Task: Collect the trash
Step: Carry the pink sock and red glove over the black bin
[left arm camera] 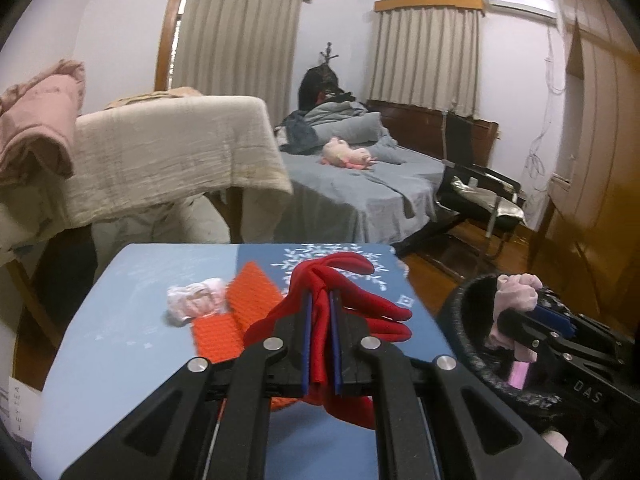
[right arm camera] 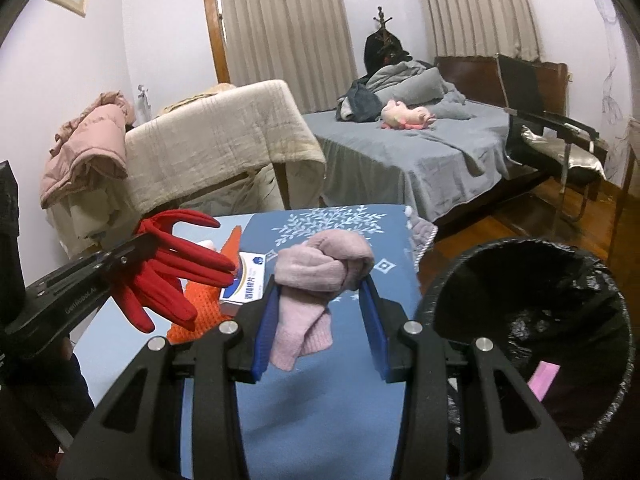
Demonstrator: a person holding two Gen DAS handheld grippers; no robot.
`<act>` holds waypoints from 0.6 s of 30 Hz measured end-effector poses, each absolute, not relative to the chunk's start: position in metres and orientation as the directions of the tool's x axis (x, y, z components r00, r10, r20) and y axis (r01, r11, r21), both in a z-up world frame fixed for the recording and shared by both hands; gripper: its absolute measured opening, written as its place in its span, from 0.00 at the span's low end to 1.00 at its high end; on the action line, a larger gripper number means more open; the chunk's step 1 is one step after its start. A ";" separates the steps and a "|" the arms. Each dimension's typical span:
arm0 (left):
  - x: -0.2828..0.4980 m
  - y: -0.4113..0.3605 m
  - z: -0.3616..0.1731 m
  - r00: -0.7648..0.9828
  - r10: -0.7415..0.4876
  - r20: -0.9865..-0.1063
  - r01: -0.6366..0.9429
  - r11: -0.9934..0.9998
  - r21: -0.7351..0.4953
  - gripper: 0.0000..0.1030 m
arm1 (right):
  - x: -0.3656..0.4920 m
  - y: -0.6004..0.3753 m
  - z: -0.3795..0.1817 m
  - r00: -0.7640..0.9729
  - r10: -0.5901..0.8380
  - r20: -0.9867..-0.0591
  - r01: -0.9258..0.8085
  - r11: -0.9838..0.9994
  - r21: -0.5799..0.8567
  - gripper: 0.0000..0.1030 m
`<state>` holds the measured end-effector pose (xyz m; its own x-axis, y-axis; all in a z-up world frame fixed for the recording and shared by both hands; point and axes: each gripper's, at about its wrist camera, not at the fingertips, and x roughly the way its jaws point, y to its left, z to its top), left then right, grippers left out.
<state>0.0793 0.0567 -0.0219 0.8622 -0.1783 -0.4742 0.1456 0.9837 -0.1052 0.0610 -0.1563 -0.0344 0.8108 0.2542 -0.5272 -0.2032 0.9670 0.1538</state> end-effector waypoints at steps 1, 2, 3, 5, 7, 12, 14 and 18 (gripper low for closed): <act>0.079 0.052 -0.021 0.861 -0.187 -0.473 0.155 0.982 -0.106 0.08 | 0.059 -0.160 -0.033 0.814 0.249 -0.524 -0.197 0.968 0.154 0.37; 0.077 0.048 -0.020 0.860 -0.193 -0.472 0.163 0.981 -0.106 0.08 | 0.057 -0.164 -0.032 0.818 0.243 -0.521 -0.190 0.970 0.155 0.37; 0.077 0.044 -0.019 0.859 -0.200 -0.471 0.171 0.980 -0.105 0.08 | 0.054 -0.168 -0.031 0.822 0.236 -0.518 -0.182 0.971 0.155 0.37; 0.076 0.032 -0.017 0.857 -0.215 -0.469 0.190 0.977 -0.102 0.08 | 0.051 -0.176 -0.030 0.828 0.224 -0.513 -0.168 0.974 0.155 0.37; 0.075 0.022 -0.016 0.854 -0.230 -0.467 0.208 0.973 -0.100 0.08 | 0.047 -0.185 -0.027 0.835 0.209 -0.508 -0.152 0.977 0.152 0.37; 0.076 -0.003 -0.015 0.844 -0.267 -0.466 0.252 0.963 -0.096 0.08 | 0.039 -0.208 -0.024 0.851 0.166 -0.498 -0.110 0.984 0.141 0.37; 0.077 -0.013 -0.016 0.837 -0.284 -0.468 0.273 0.957 -0.093 0.08 | 0.036 -0.218 -0.023 0.855 0.149 -0.497 -0.092 0.986 0.137 0.37; 0.079 -0.033 -0.018 0.824 -0.314 -0.472 0.310 0.947 -0.088 0.08 | 0.032 -0.239 -0.022 0.864 0.106 -0.493 -0.049 0.991 0.128 0.37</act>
